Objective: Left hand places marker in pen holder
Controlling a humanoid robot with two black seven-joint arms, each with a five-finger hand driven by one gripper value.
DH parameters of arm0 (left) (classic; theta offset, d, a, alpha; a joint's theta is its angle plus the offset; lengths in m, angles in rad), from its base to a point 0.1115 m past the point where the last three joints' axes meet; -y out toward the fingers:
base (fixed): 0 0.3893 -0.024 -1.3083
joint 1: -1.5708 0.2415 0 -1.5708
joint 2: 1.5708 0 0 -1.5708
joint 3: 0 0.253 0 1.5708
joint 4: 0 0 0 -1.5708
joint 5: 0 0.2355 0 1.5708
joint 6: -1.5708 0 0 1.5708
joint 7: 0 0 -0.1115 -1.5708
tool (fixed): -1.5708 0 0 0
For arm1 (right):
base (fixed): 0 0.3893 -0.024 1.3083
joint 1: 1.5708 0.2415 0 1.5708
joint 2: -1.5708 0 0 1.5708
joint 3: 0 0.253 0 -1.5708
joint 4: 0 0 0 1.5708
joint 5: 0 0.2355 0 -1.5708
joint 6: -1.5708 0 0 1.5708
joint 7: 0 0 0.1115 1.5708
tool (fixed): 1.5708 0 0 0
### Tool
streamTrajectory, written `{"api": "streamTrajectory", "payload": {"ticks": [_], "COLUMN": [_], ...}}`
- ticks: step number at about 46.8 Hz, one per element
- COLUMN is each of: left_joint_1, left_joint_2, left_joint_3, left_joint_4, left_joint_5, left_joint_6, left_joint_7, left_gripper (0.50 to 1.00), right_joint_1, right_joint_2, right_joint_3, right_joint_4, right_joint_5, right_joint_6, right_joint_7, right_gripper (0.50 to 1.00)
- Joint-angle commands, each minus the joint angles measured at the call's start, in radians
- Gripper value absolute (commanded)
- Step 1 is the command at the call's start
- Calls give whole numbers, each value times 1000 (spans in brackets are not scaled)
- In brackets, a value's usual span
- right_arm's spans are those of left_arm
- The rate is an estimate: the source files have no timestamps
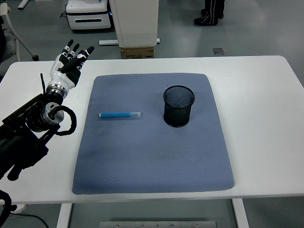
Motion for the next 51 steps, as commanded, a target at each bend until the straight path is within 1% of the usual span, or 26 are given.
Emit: {"api": "streamTrajectory", "payload": {"ticks": [1,7,11,19,25,39,45,51], "left_joint_1": [-3,-4,-12,-58,-63,-67,-72,-87], "left_joint_2": [0,0,-2,-28,-25,5,34,64], "left_joint_3": [1,3,1,3,6,34,79,152], "left_joint_4": [0,0,0,0,1,3,3,3], "left_joint_5": [1,5,5,4,10,24,30,71], "left_joint_6": [0,0,-12,-1,-7,-4,-9,-7], "left_joint_7": [0,-3,-3,-3,-9,-12,-11,-9], "left_gripper": [1000,1000,1000,1000,1000,1000,1000,1000], "right_joint_1": [0,0,0,0,0,0,0,0], "right_joint_2": [0,0,0,0,0,0,0,0], "right_joint_3": [0,0,0,0,0,0,0,0], "right_joint_4": [0,0,0,0,0,0,0,0], "right_joint_5": [0,0,0,0,0,0,0,0], "right_joint_6": [0,0,0,0,0,0,0,0], "right_joint_7": [0,0,0,0,0,0,0,0], "right_gripper": [1000,1000,1000,1000,1000,1000,1000,1000]}}
